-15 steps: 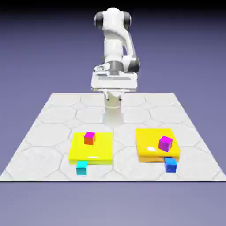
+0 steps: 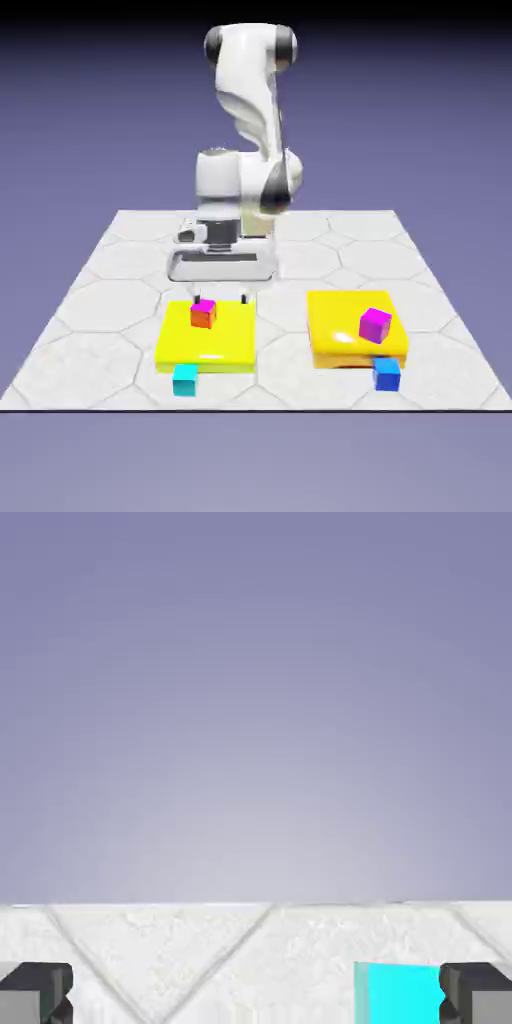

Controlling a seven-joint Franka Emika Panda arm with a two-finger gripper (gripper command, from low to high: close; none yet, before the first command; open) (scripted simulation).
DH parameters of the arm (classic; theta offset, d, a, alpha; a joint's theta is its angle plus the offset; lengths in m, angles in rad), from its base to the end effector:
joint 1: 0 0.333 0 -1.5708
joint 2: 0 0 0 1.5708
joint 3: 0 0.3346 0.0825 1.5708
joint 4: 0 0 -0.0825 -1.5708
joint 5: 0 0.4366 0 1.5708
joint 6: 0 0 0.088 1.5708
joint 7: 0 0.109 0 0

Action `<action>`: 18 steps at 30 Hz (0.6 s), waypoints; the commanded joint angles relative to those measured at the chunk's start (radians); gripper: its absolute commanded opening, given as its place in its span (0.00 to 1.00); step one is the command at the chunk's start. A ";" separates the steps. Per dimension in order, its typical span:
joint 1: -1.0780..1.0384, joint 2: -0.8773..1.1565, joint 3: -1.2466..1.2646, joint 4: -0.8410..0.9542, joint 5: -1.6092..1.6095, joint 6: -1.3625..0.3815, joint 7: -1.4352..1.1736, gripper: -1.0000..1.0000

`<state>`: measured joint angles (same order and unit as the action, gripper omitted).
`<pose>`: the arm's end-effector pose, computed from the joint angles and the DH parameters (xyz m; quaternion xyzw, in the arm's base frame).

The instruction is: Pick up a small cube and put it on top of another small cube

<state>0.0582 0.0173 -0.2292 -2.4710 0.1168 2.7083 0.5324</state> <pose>0.5202 -0.0941 0.2825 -0.9144 0.3885 -0.1030 0.0475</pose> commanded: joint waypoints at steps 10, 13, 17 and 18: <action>0.031 0.362 -0.141 0.209 0.072 -0.203 -0.129 0.50; 0.020 0.406 -0.128 0.218 0.094 -0.176 -0.145 0.50; -0.023 0.533 -0.072 0.232 0.166 -0.068 -0.194 0.50; -0.023 0.533 -0.072 0.232 0.166 -0.068 -0.194 0.00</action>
<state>0.0356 0.5502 -0.3011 -2.2394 0.2825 2.6404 0.3381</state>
